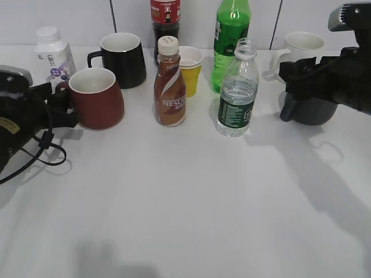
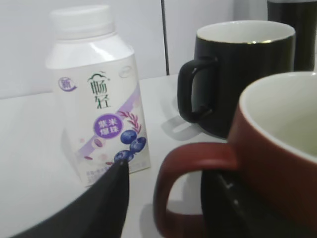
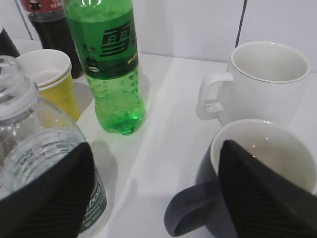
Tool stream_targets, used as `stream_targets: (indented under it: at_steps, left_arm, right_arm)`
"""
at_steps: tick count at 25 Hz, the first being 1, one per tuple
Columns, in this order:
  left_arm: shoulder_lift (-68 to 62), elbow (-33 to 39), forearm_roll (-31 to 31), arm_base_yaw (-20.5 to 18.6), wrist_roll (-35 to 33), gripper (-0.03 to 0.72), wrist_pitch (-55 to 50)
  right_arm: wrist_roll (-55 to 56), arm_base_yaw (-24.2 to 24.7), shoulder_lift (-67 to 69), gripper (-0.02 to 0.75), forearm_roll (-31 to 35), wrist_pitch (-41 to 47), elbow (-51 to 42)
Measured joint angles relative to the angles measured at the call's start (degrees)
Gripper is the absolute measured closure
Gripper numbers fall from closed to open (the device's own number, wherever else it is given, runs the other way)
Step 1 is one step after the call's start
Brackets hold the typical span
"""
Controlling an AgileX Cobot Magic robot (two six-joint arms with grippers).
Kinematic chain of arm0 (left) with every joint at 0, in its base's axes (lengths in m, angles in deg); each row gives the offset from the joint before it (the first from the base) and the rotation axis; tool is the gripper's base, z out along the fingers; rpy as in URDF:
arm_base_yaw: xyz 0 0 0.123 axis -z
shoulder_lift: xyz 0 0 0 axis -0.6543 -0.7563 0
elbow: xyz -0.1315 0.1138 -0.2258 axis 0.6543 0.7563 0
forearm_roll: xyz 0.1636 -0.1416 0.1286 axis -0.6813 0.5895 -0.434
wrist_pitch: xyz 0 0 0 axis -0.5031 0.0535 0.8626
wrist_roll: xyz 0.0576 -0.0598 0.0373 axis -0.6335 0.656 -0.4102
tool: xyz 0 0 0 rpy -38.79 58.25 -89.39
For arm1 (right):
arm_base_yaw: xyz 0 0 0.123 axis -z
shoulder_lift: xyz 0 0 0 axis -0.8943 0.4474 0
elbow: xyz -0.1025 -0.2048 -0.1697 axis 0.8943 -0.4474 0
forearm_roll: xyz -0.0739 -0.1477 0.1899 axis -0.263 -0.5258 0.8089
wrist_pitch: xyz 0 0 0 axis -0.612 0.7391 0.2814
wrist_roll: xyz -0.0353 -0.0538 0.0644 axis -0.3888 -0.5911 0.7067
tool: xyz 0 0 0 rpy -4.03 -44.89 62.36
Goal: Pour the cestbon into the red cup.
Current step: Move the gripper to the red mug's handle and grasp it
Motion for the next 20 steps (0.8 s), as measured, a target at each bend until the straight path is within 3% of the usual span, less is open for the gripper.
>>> stream_targets:
  at_steps: [11,20]
  left_arm:
    - [-3.3,-5.3,-1.7,-0.1,0.0,0.337,-3.7]
    - [-5.2,-9.4,-5.5,-0.1,0.0,0.470,-3.7]
  right_arm:
    - [0.0,0.0,0.0,0.150,-0.7,0.0,0.0]
    - [0.0,0.0,0.0,0.150,-1.0,-0.1,0.0]
